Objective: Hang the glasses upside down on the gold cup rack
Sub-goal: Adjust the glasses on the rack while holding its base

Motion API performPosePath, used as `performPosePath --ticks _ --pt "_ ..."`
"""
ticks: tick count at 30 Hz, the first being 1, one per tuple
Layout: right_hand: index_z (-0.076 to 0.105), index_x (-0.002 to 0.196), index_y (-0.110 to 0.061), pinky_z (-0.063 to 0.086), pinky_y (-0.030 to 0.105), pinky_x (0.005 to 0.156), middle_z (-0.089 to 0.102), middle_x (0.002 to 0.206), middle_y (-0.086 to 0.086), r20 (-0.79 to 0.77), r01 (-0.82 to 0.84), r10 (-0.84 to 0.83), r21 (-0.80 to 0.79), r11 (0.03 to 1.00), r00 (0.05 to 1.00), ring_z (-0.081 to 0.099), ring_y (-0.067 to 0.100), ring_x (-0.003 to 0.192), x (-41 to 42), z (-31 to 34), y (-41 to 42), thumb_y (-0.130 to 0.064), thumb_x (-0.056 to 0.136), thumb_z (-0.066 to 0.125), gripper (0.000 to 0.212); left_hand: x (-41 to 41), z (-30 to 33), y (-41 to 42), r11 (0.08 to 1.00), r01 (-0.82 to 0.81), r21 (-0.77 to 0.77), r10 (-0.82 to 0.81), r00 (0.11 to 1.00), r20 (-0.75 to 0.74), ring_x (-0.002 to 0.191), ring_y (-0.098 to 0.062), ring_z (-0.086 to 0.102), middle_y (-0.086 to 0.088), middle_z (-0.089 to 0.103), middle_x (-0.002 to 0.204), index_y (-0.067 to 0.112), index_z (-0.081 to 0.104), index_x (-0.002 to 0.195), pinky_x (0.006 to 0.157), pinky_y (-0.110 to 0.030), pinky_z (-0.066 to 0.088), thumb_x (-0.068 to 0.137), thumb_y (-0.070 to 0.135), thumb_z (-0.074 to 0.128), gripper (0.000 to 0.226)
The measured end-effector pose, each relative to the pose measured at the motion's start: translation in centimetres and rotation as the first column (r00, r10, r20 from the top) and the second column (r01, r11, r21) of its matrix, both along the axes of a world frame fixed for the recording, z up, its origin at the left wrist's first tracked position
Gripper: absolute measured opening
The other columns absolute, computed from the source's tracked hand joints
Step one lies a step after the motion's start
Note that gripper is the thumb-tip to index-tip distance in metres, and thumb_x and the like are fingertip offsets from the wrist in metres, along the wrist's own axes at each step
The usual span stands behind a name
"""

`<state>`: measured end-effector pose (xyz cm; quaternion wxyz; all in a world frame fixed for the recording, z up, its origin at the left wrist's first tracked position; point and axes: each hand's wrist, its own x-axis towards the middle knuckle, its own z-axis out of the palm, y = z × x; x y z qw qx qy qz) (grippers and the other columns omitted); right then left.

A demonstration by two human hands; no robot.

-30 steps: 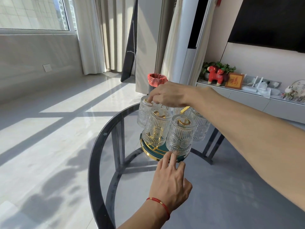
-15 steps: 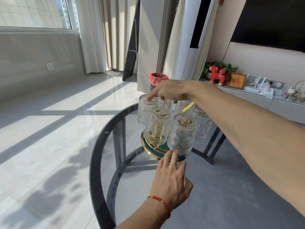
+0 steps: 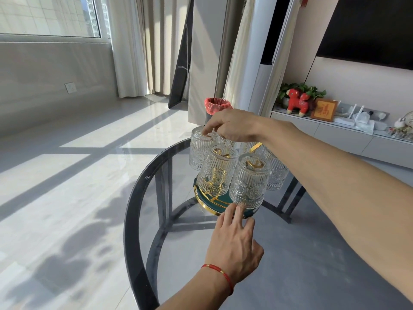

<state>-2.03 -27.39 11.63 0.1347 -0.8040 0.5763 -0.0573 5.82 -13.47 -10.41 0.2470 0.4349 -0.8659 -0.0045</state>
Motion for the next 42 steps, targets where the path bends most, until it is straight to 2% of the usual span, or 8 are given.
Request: performPosePath --ticks 6,10,14,17,24,30,35,42 --pt "0.070 0.129 -0.036 0.036 0.047 0.114 0.055 0.152 -0.006 -0.048 -0.005 0.004 -0.009 1.000 0.999 0.046 0.018 0.139 0.2 0.1 0.1 -0.006 0.084 0.045 0.059 0.1 -0.1 -0.1 1.000 0.000 0.015 0.000 1.000 0.003 0.135 -0.037 0.036 -0.014 0.049 0.135 0.013 0.060 0.106 0.112 -0.048 0.040 0.083 0.038 0.047 0.036" --pt "0.072 0.129 -0.026 0.043 0.035 0.102 0.066 0.136 -0.003 0.055 0.010 -0.009 -0.011 1.000 0.998 0.057 0.014 0.120 0.1 0.2 0.9 -0.004 0.090 0.049 0.051 0.0 -0.2 -0.2 1.000 0.002 0.019 -0.002 1.000 0.001 0.135 -0.038 0.036 -0.014 0.049 0.135 0.013 0.059 0.105 0.112 -0.048 0.040 0.083 0.037 0.048 0.035" --pt "0.073 0.125 -0.017 0.044 0.028 0.103 0.073 0.128 0.001 0.188 0.052 0.005 -0.296 0.954 0.982 0.063 0.014 0.120 -0.4 0.2 3.5 -0.009 0.094 0.050 0.039 0.1 -0.3 -0.2 1.000 -0.003 0.018 0.003 1.000 -0.005 0.135 -0.037 0.036 -0.013 0.050 0.133 0.013 0.060 0.105 0.112 -0.048 0.041 0.083 0.038 0.049 0.035" --pt "0.072 0.124 -0.020 0.047 0.041 0.105 0.073 0.125 0.001 0.174 0.082 -0.002 -0.459 0.885 0.985 0.063 0.019 0.115 -0.8 -1.5 7.2 -0.022 0.094 0.048 0.039 0.1 -0.3 -0.3 1.000 -0.004 0.025 0.004 1.000 -0.002 0.136 -0.037 0.035 -0.013 0.049 0.133 0.014 0.060 0.106 0.112 -0.048 0.041 0.083 0.038 0.048 0.036" --pt "0.030 0.160 -0.036 0.005 0.051 0.126 0.040 0.163 -0.004 -0.144 0.043 -0.093 -0.312 0.949 0.985 0.021 0.018 0.155 -0.6 -5.3 12.5 -0.061 0.096 0.029 0.068 0.1 0.0 -0.1 0.998 0.007 0.058 -0.006 1.000 -0.012 0.134 -0.036 0.037 -0.012 0.048 0.137 0.012 0.059 0.109 0.111 -0.048 0.040 0.084 0.036 0.047 0.037" --pt "0.026 0.162 -0.035 0.001 0.050 0.127 0.032 0.169 -0.003 -0.162 0.009 -0.068 -0.342 0.940 0.985 0.020 0.015 0.157 -0.1 -6.0 13.1 -0.054 0.103 0.034 0.063 0.1 0.3 0.2 0.999 0.039 0.037 -0.036 0.997 -0.071 0.126 -0.034 0.042 -0.009 0.053 0.134 0.016 0.057 0.123 0.108 -0.043 0.041 0.079 0.031 0.051 0.047" --pt "0.037 0.158 -0.027 0.007 0.050 0.127 0.042 0.165 -0.003 -0.145 -0.009 -0.054 -0.403 0.915 0.988 0.031 0.015 0.153 0.3 -6.4 13.6 -0.049 0.103 0.032 0.060 0.2 0.4 0.2 0.998 0.057 0.014 -0.055 0.992 -0.111 0.108 -0.034 0.052 -0.010 0.060 0.120 0.014 0.057 0.124 0.100 -0.042 0.048 0.075 0.027 0.059 0.051" --pt "0.038 0.157 -0.023 0.014 0.052 0.125 0.042 0.164 -0.002 -0.117 -0.034 -0.015 -0.405 0.914 0.993 0.031 0.015 0.153 0.1 -6.8 13.7 -0.040 0.101 0.041 0.058 0.3 0.1 0.1 0.998 0.057 0.006 -0.056 0.991 -0.118 0.112 -0.038 0.054 -0.014 0.062 0.121 0.012 0.057 0.122 0.103 -0.045 0.047 0.076 0.027 0.057 0.049"
